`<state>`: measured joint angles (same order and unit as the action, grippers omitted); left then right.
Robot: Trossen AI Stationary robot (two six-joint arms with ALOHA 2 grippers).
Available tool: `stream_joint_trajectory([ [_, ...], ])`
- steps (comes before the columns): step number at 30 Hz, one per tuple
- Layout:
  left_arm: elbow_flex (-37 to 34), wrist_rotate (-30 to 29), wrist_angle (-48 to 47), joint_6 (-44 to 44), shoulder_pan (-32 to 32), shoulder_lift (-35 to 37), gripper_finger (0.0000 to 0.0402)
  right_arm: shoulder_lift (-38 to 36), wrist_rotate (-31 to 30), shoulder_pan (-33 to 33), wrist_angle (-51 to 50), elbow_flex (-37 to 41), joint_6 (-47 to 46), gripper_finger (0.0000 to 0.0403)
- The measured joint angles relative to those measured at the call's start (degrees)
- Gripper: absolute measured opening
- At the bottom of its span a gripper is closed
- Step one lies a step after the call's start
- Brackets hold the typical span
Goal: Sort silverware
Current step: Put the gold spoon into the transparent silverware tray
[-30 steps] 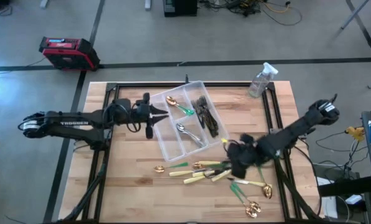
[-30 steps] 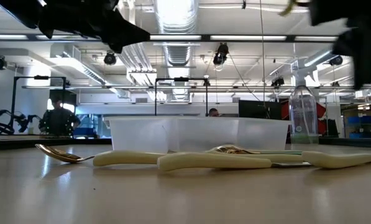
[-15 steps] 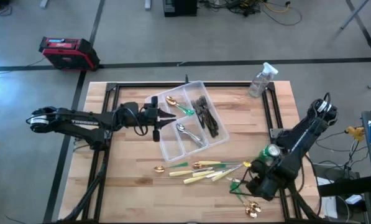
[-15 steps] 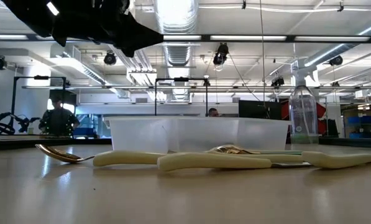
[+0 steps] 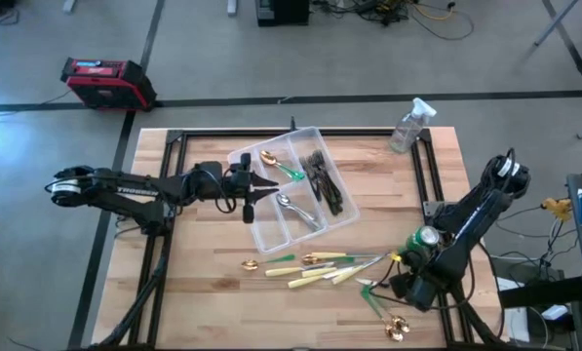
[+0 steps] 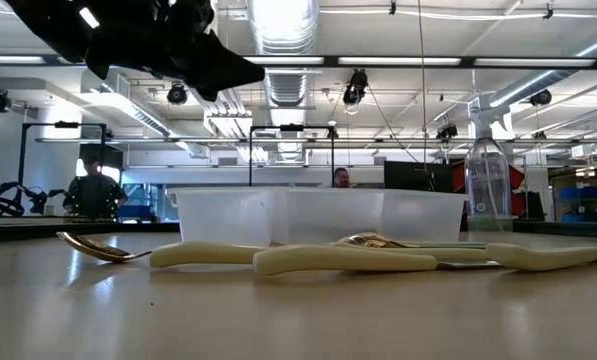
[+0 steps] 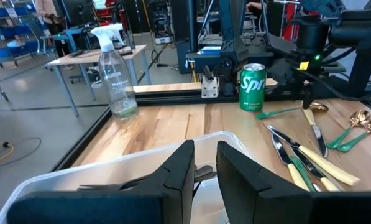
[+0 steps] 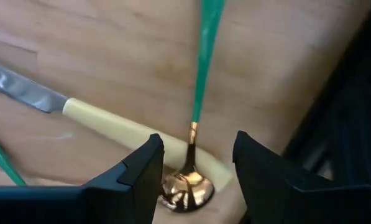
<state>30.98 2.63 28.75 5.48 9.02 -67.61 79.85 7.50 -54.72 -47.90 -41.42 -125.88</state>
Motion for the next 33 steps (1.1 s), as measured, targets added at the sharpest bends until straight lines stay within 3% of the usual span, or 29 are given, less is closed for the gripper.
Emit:
stream_joint_trajectory([
  [5, 0.0, 0.0, -0.7, -0.1, -0.1, 0.0, 0.0054, -0.1, 0.3, 0.1, 10.2, 4.6, 0.8, 0.0157],
  [8, 0.0, 0.0, -1.3, -0.2, -0.3, 0.0, 0.0054, 0.0, 0.9, 0.7, 11.1, 6.4, -0.5, 0.0135],
  [17, 0.0, 0.0, -2.3, -0.2, -1.0, -0.1, 0.0054, 0.0, 0.3, 1.9, 11.1, 6.5, 2.1, 0.0008],
  [22, 0.0, 0.0, -1.7, 0.5, -1.0, -0.1, 0.0054, 0.2, -0.8, 3.5, 8.4, 4.0, 4.3, 0.0006],
  [27, 0.0, 0.0, 1.2, 2.8, -1.0, -0.1, 0.0054, -0.3, -2.3, 7.1, 0.7, -3.3, 10.5, 0.0003],
  [33, 0.0, 0.0, 5.3, 5.7, -1.0, -0.5, 0.0054, -1.4, -10.7, 13.1, -9.6, -14.2, 22.4, 0.0001],
])
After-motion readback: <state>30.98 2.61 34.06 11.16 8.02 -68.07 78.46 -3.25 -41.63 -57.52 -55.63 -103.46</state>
